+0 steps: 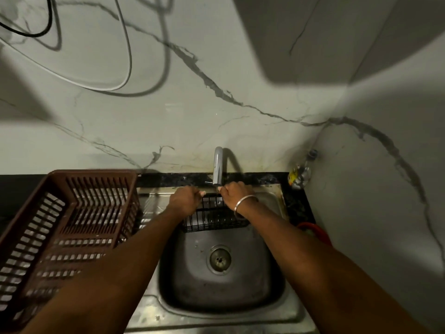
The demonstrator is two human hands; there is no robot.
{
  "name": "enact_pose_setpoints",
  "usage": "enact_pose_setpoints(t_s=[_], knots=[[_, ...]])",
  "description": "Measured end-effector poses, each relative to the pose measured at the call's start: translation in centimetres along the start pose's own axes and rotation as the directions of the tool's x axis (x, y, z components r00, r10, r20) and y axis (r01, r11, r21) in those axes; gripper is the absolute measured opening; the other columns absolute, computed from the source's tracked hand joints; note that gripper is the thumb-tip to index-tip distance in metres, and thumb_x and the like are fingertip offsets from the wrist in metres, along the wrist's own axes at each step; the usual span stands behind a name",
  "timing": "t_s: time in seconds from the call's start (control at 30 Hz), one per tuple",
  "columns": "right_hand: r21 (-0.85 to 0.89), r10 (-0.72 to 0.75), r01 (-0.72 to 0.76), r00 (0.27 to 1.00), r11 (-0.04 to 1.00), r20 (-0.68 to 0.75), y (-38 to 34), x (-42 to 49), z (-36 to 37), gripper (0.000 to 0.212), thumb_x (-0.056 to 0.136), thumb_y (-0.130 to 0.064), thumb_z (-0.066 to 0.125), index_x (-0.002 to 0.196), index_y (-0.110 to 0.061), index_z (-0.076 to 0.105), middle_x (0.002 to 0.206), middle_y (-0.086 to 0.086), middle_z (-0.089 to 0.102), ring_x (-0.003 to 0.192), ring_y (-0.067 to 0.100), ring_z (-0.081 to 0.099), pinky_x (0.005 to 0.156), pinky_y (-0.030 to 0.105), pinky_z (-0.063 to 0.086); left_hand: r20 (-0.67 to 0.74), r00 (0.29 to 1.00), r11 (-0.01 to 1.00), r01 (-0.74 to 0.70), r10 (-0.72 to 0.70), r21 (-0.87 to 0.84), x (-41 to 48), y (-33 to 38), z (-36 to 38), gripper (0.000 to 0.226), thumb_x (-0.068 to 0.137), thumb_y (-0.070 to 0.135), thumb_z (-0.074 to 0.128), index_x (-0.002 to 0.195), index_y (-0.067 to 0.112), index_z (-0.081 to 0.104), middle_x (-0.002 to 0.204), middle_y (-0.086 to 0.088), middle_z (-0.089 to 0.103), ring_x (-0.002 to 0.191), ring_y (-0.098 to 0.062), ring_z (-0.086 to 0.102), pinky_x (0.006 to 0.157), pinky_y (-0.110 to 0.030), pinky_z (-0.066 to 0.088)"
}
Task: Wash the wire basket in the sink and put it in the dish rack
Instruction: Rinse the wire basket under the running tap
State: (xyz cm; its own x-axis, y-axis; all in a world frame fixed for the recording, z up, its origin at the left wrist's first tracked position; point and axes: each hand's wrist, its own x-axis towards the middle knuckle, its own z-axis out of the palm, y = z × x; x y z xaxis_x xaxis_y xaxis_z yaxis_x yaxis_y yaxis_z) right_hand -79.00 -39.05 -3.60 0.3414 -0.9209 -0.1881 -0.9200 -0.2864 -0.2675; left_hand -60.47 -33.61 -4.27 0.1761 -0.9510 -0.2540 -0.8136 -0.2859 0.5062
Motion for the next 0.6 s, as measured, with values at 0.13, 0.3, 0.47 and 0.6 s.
enact_pose_setpoints(t_s=[0.13, 0.3, 0.47, 0.6], knots=[[-0.241, -0.187, 0.18, 0.982, 0.954, -0.005, -2.7, -0.1, 0.8, 0.046, 0.11, -0.041, 0.028, 0.12, -0.025, 0.07, 0.119, 0.008, 0.072, 0.108, 0.033, 0.067, 0.09, 0.044, 0.048, -0.003, 0.999, 0.998, 0.034, -0.034, -0.055, 0.4, 1.1, 0.9, 0.036, 0.108, 0.037, 0.06, 0.073, 0.028, 0.062, 0.076, -0.004, 0.066, 0.073, -0.023, 0.065, 0.066, -0.033, 0.053], [-0.265, -0.137, 0.126, 0.99, 0.956, -0.026, 1.7, -0.5, 0.1, 0.037, 0.111, -0.037, 0.033, 0.13, -0.028, 0.063, 0.107, 0.007, 0.073, 0.101, 0.031, 0.069, 0.093, 0.045, 0.052, 0.004, 0.997, 0.995, 0.078, -0.078, -0.069, -0.1, -1.0, 0.6, 0.035, 0.108, 0.04, 0.058, 0.076, 0.026, 0.063, 0.076, -0.004, 0.067, 0.073, -0.022, 0.066, 0.064, -0.032, 0.05], [-0.163, -0.241, 0.242, 0.97, 0.956, 0.028, -1.5, -0.6, 1.1, 0.057, 0.108, -0.055, 0.028, 0.118, -0.02, 0.071, 0.115, 0.013, 0.072, 0.106, 0.033, 0.068, 0.094, 0.046, 0.051, 0.013, 0.996, 0.984, 0.085, -0.084, -0.156, -0.3, -0.7, 1.0, 0.033, 0.108, 0.034, 0.06, 0.077, 0.023, 0.066, 0.077, -0.006, 0.069, 0.074, -0.024, 0.065, 0.067, -0.033, 0.051], [-0.044, -0.097, 0.099, 0.994, 0.994, 0.055, 2.6, 0.5, 0.4, 0.063, 0.1, -0.07, 0.032, 0.121, -0.026, 0.073, 0.11, 0.008, 0.074, 0.105, 0.028, 0.067, 0.1, 0.046, 0.048, -0.007, 0.992, 0.963, 0.119, -0.125, -0.242, -1.0, -2.6, 0.5, 0.037, 0.11, 0.034, 0.056, 0.082, 0.012, 0.07, 0.067, -0.005, 0.063, 0.062, -0.02, 0.058, 0.057, -0.03, 0.043]])
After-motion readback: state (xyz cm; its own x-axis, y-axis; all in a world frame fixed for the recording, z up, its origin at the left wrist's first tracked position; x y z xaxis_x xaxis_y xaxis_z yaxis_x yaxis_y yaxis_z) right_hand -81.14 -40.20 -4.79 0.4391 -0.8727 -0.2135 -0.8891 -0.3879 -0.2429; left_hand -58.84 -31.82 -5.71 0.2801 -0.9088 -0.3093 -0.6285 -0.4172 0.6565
